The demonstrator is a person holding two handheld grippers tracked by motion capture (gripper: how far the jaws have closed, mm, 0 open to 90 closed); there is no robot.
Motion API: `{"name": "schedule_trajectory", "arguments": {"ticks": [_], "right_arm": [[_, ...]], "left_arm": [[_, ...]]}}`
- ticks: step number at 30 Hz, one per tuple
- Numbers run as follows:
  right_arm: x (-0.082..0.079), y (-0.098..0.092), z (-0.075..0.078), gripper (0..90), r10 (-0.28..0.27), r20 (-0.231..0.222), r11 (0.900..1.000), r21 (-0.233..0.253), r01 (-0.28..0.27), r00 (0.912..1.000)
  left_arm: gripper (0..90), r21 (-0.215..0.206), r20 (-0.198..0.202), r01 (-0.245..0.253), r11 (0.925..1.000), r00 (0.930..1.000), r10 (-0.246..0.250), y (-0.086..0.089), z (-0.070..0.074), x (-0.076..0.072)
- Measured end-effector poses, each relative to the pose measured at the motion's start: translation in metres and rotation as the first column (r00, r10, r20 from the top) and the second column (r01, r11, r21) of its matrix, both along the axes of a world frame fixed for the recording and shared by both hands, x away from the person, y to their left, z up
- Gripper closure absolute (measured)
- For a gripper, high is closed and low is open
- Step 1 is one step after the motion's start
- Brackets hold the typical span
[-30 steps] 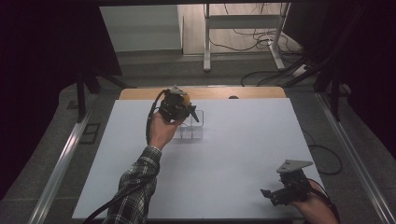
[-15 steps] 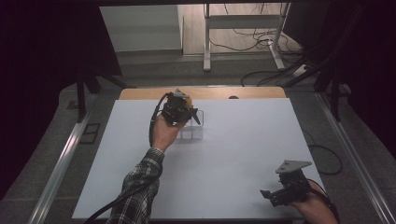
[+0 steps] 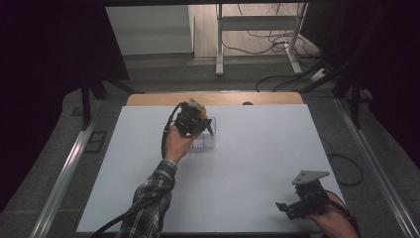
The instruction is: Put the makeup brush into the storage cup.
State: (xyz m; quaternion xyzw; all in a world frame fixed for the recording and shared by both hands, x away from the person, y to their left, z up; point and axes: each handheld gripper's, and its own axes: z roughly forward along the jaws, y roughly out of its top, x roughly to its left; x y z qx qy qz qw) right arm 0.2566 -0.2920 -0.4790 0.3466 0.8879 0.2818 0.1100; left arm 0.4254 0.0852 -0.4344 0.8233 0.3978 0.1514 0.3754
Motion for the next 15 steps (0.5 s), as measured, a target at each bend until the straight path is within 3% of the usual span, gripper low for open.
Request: {"name": "schedule_trajectory", "arguments": {"ticks": [3,5,8,15], "right_arm": [[0.0,0.0,0.0,0.0,-0.001,0.0,1.0,0.0,0.001,1.0],[0.0,0.0,0.0,0.0,0.0,0.0,1.0,0.0,0.0,1.0],[0.0,0.0,0.0,0.0,0.0,0.0,1.0,0.0,0.0,1.0],[0.0,0.0,0.0,0.0,-0.005,0.002,1.0,0.002,0.005,1.0]], "left_arm": [[69.9,0.012,0.014,0.0,0.9999,0.9999,0.0,0.0,-0.001,-0.001],[50.6,0.03,0.026,-0.009,0.9995,0.9996,0.008,0.001,0.001,0.0],[34.8,0.023,0.043,-0.002,0.9997,0.9991,0.001,0.002,0.006,-0.002],[11.6,-0.003,0.015,-0.013,0.9999,0.9998,0.013,0.005,0.013,0.0]]}}
